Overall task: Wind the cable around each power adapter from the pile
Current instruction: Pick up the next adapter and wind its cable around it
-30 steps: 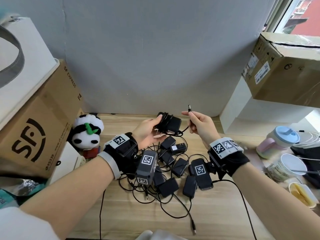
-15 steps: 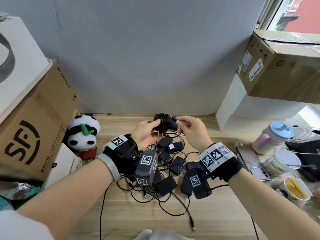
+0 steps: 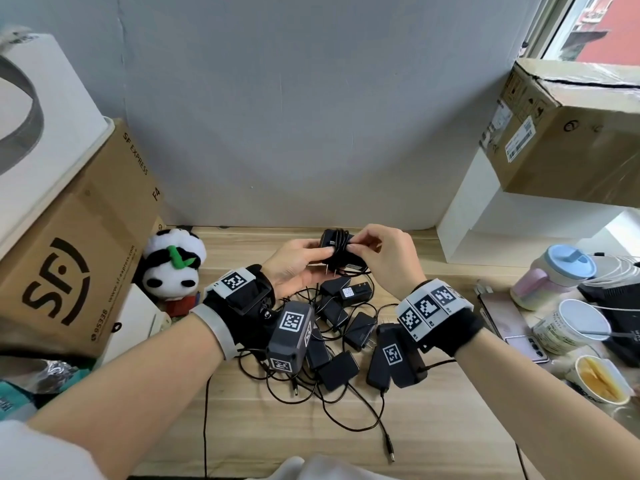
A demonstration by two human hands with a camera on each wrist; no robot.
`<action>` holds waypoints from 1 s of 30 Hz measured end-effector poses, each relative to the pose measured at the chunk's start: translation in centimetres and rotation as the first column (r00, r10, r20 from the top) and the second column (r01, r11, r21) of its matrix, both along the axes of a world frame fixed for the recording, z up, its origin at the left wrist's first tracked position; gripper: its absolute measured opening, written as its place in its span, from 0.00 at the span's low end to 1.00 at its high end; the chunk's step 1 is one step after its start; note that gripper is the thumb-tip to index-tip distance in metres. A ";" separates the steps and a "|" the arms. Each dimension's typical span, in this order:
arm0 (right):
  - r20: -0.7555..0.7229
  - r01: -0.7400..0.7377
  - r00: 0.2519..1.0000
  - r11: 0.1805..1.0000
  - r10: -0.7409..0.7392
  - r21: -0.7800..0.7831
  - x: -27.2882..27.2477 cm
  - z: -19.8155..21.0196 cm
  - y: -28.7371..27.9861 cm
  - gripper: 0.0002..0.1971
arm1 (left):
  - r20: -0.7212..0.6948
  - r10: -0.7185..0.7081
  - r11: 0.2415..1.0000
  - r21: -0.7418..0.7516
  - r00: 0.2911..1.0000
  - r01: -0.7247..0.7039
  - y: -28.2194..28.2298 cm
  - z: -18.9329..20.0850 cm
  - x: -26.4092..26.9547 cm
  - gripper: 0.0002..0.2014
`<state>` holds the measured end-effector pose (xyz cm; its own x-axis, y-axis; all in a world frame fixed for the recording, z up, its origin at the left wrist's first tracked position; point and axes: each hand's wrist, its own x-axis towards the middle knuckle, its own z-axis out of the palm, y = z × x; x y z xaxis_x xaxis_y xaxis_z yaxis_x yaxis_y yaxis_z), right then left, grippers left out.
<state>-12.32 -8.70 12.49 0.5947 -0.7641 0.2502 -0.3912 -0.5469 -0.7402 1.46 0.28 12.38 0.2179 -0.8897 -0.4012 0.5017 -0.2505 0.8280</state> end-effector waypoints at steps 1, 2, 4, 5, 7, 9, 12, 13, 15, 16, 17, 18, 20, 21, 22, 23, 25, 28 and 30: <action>0.017 0.020 1.000 1.000 -0.019 -0.010 0.1 -0.2 0.1 0.01 | 0.008 -0.001 1.000 0.005 1.000 0.001 0.0 0.1 0.1 0.10; 0.037 0.042 0.998 0.999 -0.041 -0.015 0.3 -0.3 0.2 0.01 | 0.018 -0.003 1.000 0.011 1.000 0.003 0.0 0.2 0.2 0.10; 0.067 0.078 0.995 0.997 -0.076 -0.023 0.6 -0.7 0.4 0.01 | 0.045 -0.016 1.000 0.024 0.999 0.015 0.0 0.4 0.5 0.10; 0.073 0.090 0.993 0.996 -0.087 -0.029 0.6 -0.7 0.4 0.01 | 0.053 -0.025 0.999 0.032 0.998 0.023 0.0 0.5 0.5 0.11; 0.083 0.094 0.992 0.995 -0.091 -0.027 0.7 -0.6 0.5 0.00 | 0.047 -0.035 0.999 0.043 0.998 0.033 0.0 0.6 0.5 0.10; 0.082 0.058 0.995 0.998 -0.057 -0.019 0.5 -0.4 0.4 0.02 | 0.027 -0.032 0.998 0.048 0.999 0.030 0.1 0.7 0.6 0.08; 0.033 -0.021 0.999 1.000 0.021 -0.009 0.2 0.1 0.1 0.04 | 0.012 -0.029 0.998 0.059 1.000 0.028 0.0 0.6 0.6 0.06; 0.007 -0.027 1.000 0.999 0.027 -0.022 0.2 0.2 0.0 0.04 | 0.016 -0.034 0.998 0.060 0.999 0.033 0.0 0.6 0.6 0.06; -0.043 -0.009 0.999 0.997 0.006 -0.071 0.2 0.5 -0.2 0.05 | 0.028 -0.046 0.997 0.057 0.999 0.045 -0.1 0.6 0.6 0.07; -0.055 0.006 0.998 0.996 -0.011 -0.091 0.4 0.7 -0.1 0.05 | 0.037 -0.052 0.997 0.056 0.998 0.050 -0.1 0.7 0.7 0.07; -0.068 0.012 0.998 0.994 -0.020 -0.109 0.5 0.8 0.0 0.05 | 0.052 -0.057 0.997 0.059 0.997 0.054 -0.1 0.8 0.8 0.06; -0.092 0.006 0.996 0.991 -0.019 -0.131 0.6 0.9 0.1 0.05 | 0.075 -0.064 0.996 0.067 0.995 0.059 -0.2 0.8 0.9 0.06; -0.186 -0.040 0.983 0.981 0.005 -0.188 0.8 1.1 0.5 0.06 | 0.127 -0.075 0.994 0.089 0.989 0.064 -0.1 0.9 1.3 0.06; -0.219 -0.067 0.975 0.976 0.020 -0.209 0.8 1.2 0.6 0.06 | 0.144 -0.080 0.993 0.098 0.986 0.066 -0.1 0.9 1.5 0.07; -0.224 -0.083 0.974 0.973 0.034 -0.214 0.8 1.3 0.6 0.06 | 0.152 -0.083 0.993 0.101 0.985 0.068 0.0 0.9 1.6 0.07; -0.203 -0.088 0.978 0.977 0.048 -0.194 0.8 1.4 0.6 0.06 | 0.152 -0.082 0.993 0.097 0.985 0.068 0.1 0.9 1.7 0.07; -0.134 -0.081 0.989 0.989 0.064 -0.125 0.7 1.9 0.3 0.05 | 0.138 -0.064 0.996 0.078 0.988 0.053 0.1 1.0 1.8 0.06; -0.184 -0.123 0.979 0.974 0.087 -0.193 1.0 2.5 -0.3 0.06 | 0.073 -0.007 0.999 0.032 0.997 0.005 0.0 1.1 1.5 0.08; -0.230 -0.168 0.969 0.929 0.094 -0.329 1.3 2.7 -0.3 0.08 | 0.024 0.027 1.000 -0.001 0.999 -0.027 -0.1 1.1 1.3 0.10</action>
